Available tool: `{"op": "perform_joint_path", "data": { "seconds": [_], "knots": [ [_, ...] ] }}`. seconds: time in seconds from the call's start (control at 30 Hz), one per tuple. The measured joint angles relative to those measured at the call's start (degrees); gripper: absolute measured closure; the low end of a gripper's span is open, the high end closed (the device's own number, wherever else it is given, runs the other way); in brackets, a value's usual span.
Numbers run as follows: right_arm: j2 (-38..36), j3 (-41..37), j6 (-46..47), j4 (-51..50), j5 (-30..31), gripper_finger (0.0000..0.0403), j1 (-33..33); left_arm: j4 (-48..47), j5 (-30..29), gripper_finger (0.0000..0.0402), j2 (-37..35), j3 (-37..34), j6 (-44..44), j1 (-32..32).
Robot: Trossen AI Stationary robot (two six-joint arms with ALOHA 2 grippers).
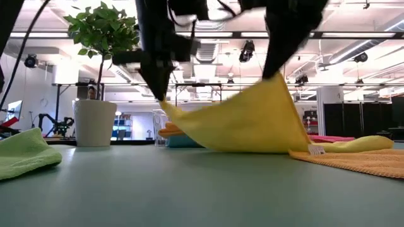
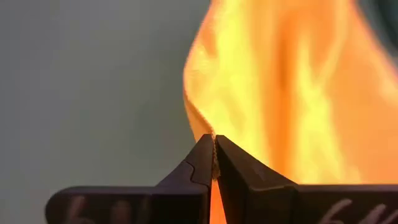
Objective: Fold microfiber towels
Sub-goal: Fold the yellow microfiber towel
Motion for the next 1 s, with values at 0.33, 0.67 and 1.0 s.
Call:
{"op": "perform_joint_path", "data": {
  "seconds": [0.33,0.67,1.0],
  "knots": [
    [-4.4,14.4,-1.5,-11.6,14.1,0.0394,0.8,-3.6,-0.2,0.0402,-13.4,0.1,0.0,0.0],
    [-6.2,27.1,-3.8,-21.7,24.2,0.0394,0.9,-3.8,-0.2,0.0402,-26.8,1.3,-0.2,-0.5],
    [-6.3,36.5,-7.7,-24.0,36.3,0.0394,0.7,-2.2,-0.2,0.0402,-33.0,5.0,-0.1,-0.5]
  ]
}}
